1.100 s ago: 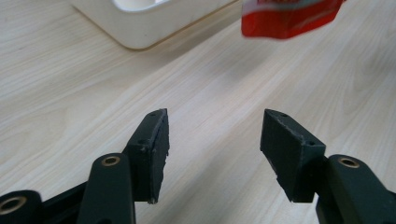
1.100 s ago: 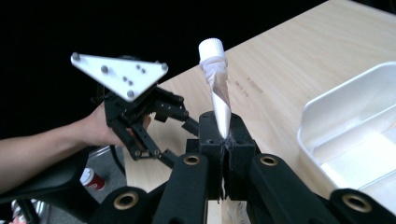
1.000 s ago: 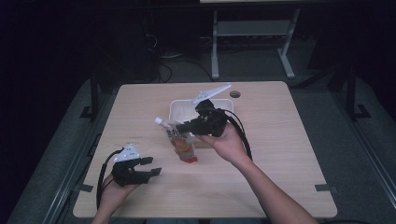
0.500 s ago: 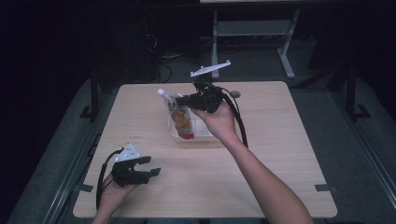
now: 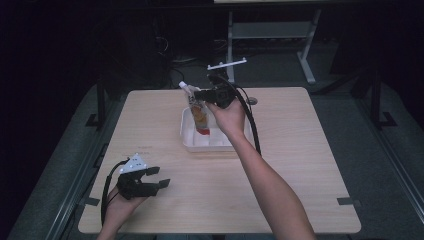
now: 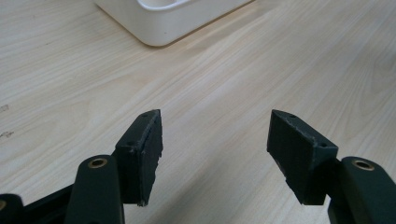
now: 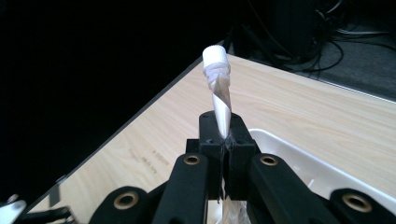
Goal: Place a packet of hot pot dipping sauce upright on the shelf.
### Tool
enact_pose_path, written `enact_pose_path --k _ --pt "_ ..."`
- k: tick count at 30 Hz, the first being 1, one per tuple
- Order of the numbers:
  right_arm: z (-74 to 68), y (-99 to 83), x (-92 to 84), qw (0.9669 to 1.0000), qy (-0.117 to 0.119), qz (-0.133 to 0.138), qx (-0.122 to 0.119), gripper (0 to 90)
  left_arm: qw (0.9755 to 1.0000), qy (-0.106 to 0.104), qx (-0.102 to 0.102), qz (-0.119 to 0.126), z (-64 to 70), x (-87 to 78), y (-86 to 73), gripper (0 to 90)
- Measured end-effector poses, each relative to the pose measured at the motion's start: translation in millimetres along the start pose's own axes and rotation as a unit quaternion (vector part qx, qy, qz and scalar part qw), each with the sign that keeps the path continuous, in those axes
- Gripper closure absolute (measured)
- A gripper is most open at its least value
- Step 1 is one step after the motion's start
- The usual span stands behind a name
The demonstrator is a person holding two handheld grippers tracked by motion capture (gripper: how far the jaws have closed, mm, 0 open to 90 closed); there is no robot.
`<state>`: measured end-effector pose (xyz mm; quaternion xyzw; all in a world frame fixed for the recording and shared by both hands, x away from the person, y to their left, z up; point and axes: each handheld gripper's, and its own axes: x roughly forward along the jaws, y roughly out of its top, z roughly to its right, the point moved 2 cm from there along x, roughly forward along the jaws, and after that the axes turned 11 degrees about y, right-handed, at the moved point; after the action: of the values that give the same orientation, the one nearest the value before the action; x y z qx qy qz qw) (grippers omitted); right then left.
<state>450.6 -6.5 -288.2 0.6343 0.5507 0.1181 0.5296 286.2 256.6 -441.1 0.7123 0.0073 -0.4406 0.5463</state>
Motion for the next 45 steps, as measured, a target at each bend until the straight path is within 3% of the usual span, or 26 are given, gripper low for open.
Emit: enact_pose_path --k 6,11,28,45 --pt "6.9 2.4 7.0 0.9997 -0.024 0.004 0.004 87.5 1.0 0.001 0.0 0.002 -0.9 -0.6 -0.2 35.5" --pt "11.6 0.7 15.0 0.9995 -0.026 0.003 0.017 87.5 1.0 0.006 0.003 0.007 -0.5 -1.4 0.4 35.5" --pt "23.9 -4.6 34.4 0.9986 -0.048 -0.005 0.022 87.4 0.9998 0.009 0.002 0.018 -1.5 -4.0 0.8 35.1" --pt "25.1 -12.2 52.5 0.9985 -0.041 -0.022 0.028 86.6 0.9997 0.011 0.0 0.021 -3.5 -5.4 -0.1 34.8"
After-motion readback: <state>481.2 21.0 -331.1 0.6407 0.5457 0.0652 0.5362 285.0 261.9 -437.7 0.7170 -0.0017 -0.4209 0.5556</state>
